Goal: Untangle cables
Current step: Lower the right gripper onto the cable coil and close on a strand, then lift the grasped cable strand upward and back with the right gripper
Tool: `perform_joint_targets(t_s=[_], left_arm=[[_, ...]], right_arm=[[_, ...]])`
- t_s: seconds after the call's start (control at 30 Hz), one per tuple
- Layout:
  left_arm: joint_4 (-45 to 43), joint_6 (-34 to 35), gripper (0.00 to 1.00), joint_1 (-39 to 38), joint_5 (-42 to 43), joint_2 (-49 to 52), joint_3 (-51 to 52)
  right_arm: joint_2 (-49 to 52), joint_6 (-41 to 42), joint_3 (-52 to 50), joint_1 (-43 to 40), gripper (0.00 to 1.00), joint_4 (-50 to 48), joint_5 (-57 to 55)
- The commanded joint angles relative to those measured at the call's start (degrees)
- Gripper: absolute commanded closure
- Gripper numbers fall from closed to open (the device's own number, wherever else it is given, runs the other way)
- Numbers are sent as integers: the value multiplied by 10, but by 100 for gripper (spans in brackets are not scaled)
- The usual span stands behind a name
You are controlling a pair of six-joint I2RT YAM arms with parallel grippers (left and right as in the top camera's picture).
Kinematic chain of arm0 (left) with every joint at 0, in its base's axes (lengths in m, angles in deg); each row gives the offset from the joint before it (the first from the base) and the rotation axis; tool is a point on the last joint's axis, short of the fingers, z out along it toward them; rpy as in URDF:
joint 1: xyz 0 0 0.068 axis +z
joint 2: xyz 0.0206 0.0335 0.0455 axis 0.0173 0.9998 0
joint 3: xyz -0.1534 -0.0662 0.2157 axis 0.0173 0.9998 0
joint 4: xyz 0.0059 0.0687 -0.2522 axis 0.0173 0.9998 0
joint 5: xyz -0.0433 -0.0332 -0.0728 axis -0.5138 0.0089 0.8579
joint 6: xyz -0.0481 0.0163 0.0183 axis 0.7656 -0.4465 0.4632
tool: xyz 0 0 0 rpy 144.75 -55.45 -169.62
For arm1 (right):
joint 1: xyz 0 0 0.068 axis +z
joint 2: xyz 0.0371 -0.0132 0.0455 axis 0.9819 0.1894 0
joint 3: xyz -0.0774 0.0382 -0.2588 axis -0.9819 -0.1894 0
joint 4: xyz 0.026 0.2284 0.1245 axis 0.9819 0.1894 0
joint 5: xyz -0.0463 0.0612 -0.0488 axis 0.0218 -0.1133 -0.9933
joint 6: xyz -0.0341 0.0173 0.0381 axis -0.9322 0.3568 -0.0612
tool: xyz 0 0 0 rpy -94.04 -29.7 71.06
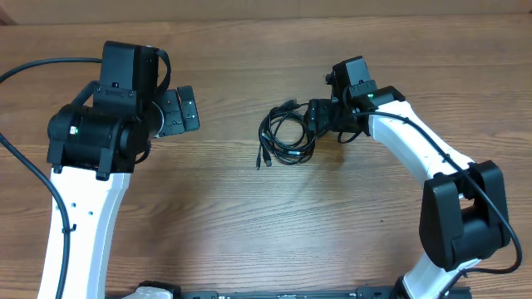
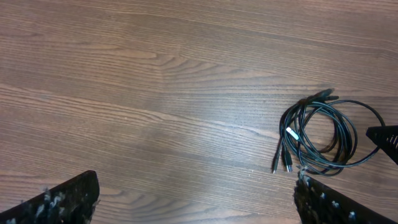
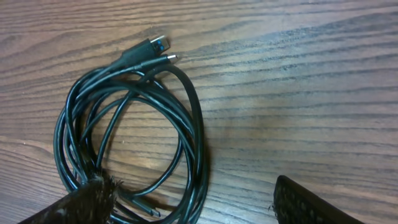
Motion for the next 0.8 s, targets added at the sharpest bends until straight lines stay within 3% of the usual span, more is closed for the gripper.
perform_joint_targets(t_s=[0.0, 0.23, 0.3, 0.37, 0.4, 0.57, 0.77], left_arm=[[-1, -2, 0, -1, -12, -12, -14], [0, -3, 0, -1, -12, -12, -14], [0, -3, 0, -1, -12, -12, -14], [0, -3, 0, -1, -12, -12, -14], [0, -3, 0, 0, -12, -12, -14], [0, -2, 0, 0, -12, -12, -14], [-3, -2, 0, -1, -12, -12, -14]], right_arm=[[12, 3, -3, 3, 20, -5, -5], [43, 14, -3, 3, 22, -14, -5], [52, 16, -3, 3, 37, -17, -5], [57, 16, -3, 3, 83, -21, -5], [58, 16, -3, 3, 96, -21, -5], [55, 13, 0, 3, 96, -13, -5], [-10, 11, 84, 3, 96, 91, -21]])
